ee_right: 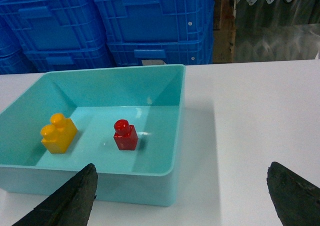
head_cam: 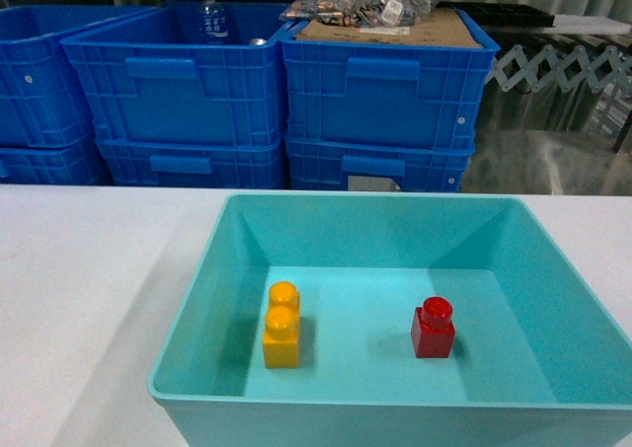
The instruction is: Pick red block from blue box to shelf
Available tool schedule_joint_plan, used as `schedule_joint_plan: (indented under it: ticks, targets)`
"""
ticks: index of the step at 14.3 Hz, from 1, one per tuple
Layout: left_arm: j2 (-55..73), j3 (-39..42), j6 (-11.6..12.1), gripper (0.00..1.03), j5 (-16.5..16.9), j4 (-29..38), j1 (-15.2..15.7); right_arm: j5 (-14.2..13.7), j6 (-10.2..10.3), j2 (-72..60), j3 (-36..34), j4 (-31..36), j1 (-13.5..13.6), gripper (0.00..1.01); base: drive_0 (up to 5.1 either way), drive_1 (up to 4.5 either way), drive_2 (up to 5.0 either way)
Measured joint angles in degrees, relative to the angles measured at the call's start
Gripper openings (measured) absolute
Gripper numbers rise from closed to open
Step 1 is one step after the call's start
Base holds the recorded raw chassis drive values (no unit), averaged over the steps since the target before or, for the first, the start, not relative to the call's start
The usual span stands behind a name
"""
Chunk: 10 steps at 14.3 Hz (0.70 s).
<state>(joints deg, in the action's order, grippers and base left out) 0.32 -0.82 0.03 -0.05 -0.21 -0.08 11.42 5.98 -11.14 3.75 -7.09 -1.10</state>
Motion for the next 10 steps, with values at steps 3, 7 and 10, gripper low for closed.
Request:
schedule_joint_plan:
  ticks: [3, 7, 10]
  targets:
    - [0.02, 0.0, 0.0, 0.98, 0.0, 0.0, 0.0, 0.0, 0.0, 0.0, 0.0, 0.0, 0.0, 0.98, 0.0, 0.0, 0.0]
    - [0.02, 0.0, 0.0, 0.98, 0.0, 0.0, 0.0, 0.0, 0.0, 0.0, 0.0, 0.0, 0.0, 0.98, 0.0, 0.0, 0.0]
    - [0.02, 0.0, 0.0, 0.98, 0.0, 0.0, 0.0, 0.0, 0.0, 0.0, 0.0, 0.0, 0.0, 0.98, 0.0, 0.0, 0.0]
